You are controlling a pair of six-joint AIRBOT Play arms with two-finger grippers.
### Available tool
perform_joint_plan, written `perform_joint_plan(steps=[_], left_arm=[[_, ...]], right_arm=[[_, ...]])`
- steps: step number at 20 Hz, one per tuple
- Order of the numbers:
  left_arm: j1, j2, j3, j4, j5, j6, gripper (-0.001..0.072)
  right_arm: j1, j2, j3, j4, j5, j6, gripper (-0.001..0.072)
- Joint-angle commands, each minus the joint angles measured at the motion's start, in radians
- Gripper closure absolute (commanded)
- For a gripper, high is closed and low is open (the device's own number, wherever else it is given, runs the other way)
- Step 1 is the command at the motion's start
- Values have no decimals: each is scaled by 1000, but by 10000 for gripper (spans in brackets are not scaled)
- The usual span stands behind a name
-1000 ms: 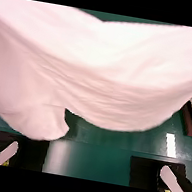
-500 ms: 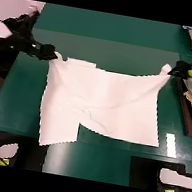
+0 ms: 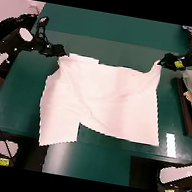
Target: Fold the shirts.
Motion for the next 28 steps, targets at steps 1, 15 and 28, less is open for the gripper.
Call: perform_joint_plan(steps=[1,15,28], left_arm=[[65,2,68,13,-202,3,207],[269,494,-653,62,-452,92,207],[220,502,-834,-24,-295,100,211]], right_arm=[[-20,3,54,36,46,3,376],[-180,534,-608,40,218,-103,376],[-397,771,-912,139,236,-147,376]])
